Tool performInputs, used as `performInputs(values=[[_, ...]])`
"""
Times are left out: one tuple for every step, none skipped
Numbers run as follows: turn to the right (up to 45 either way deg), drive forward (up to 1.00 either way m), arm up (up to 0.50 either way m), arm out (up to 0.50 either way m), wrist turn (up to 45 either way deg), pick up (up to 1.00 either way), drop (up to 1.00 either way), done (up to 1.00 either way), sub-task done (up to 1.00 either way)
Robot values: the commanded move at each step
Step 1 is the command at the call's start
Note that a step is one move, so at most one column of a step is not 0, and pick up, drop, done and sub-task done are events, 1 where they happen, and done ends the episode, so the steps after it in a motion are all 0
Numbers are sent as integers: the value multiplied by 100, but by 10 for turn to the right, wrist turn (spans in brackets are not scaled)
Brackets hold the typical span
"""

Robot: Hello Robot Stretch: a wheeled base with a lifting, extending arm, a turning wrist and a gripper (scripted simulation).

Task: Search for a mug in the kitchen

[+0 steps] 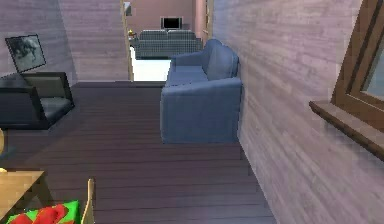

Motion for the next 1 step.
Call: performInputs(values=[[0,80,0,0,0,0,0,0,0]])
